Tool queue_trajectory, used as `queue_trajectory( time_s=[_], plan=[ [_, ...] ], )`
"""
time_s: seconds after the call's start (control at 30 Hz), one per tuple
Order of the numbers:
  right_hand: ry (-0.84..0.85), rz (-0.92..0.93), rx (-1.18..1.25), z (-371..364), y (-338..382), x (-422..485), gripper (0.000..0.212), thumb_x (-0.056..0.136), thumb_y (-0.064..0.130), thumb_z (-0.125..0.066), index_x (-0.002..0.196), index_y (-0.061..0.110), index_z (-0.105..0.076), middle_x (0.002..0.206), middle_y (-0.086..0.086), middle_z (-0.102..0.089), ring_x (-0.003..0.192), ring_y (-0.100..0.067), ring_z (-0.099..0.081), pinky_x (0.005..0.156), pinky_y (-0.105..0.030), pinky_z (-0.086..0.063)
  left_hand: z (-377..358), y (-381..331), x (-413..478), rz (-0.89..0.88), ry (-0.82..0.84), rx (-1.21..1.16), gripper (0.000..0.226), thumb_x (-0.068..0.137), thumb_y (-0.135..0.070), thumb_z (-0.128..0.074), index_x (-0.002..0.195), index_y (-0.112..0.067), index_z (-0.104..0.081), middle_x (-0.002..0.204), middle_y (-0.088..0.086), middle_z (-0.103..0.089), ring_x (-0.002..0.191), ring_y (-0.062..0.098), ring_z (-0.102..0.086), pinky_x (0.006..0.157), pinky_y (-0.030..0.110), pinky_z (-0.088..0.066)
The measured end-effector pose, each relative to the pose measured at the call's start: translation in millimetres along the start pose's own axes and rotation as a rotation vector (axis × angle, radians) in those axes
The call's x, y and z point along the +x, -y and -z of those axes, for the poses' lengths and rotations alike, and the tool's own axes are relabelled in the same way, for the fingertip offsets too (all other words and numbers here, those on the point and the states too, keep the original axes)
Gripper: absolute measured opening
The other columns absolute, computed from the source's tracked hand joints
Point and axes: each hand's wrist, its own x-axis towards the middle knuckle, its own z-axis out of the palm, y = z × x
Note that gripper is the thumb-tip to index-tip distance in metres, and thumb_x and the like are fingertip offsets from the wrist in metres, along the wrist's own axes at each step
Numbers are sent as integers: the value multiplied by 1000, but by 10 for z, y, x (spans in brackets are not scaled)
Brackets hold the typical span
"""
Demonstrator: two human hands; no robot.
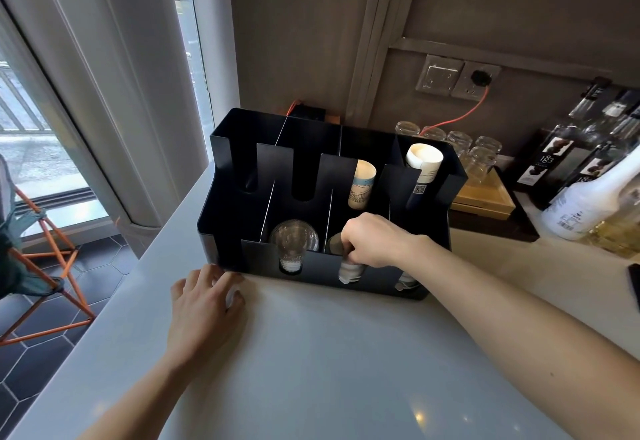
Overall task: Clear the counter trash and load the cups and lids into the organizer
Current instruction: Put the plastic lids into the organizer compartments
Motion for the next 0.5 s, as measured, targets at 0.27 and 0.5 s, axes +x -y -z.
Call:
queue_trajectory(
  time_s=[0.27, 0.5],
  plan=[
    [2, 3, 3, -2, 3, -16, 8, 82, 12, -65, 84, 15, -71, 84, -6, -66, 80, -28, -63, 63, -32, -49, -15, 13, 0, -3, -5, 6, 27, 81, -40, -47, 105, -40, -60, 105, -7, -53, 99, 24, -48, 93, 42, -35],
    [-29, 17, 33, 46, -3, -71, 2, 85, 17, -65, 85, 16, -67, 82, -1, -61, 78, -23, -58, 62, -30, -44, -16, 25, -3, -11, -7, 1, 28, 80, -41, -46, 104, -40, -60, 105, -10, -51, 99, 23, -49, 92, 39, -32]
  ],
)
